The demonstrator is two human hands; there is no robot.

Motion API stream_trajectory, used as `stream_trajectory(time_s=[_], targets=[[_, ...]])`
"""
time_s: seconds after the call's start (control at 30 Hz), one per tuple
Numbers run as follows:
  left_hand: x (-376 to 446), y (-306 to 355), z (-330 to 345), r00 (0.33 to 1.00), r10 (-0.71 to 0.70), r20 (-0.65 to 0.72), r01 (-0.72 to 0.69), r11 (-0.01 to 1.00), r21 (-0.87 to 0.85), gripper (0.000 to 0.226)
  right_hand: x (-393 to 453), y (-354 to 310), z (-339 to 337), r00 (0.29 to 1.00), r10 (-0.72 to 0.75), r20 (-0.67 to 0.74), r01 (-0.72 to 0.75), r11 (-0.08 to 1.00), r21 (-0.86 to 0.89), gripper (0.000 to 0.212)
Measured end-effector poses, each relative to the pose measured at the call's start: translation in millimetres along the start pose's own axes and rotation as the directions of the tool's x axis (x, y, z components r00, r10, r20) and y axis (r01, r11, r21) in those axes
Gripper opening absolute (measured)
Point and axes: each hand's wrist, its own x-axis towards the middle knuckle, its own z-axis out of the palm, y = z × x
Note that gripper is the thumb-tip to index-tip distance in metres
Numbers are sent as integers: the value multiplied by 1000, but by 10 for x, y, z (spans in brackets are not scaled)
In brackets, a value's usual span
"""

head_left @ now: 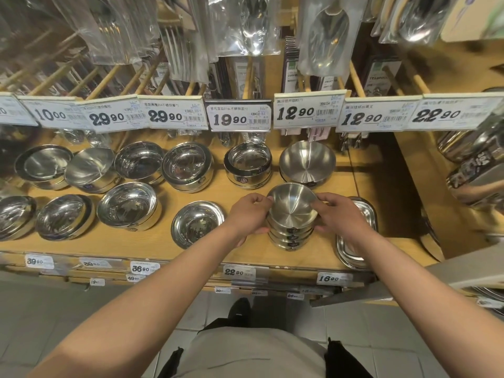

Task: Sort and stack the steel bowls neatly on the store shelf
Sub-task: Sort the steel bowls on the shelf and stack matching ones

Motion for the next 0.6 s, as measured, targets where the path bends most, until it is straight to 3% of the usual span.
stream_trajectory(time_s=[0.17,0.3,0.4,0.6], targets=[[-18,-10,45,998,-66,18,67,997,-35,41,-41,5,5,1000,8,30,-6,999,-53,37],[-94,-5,83,991,-103,83,107,993,-51,32,-36,41,3,992,48,113,-47,999,-13,52],[-118,-8,115,988,-101,117,111,991,-81,30,-25,48,44,986,107,130,-120,989,91,53],[-94,-20,134,993,-92,72,96,994,-49,41,-46,163,85,993,71,92,-84,986,145,49]])
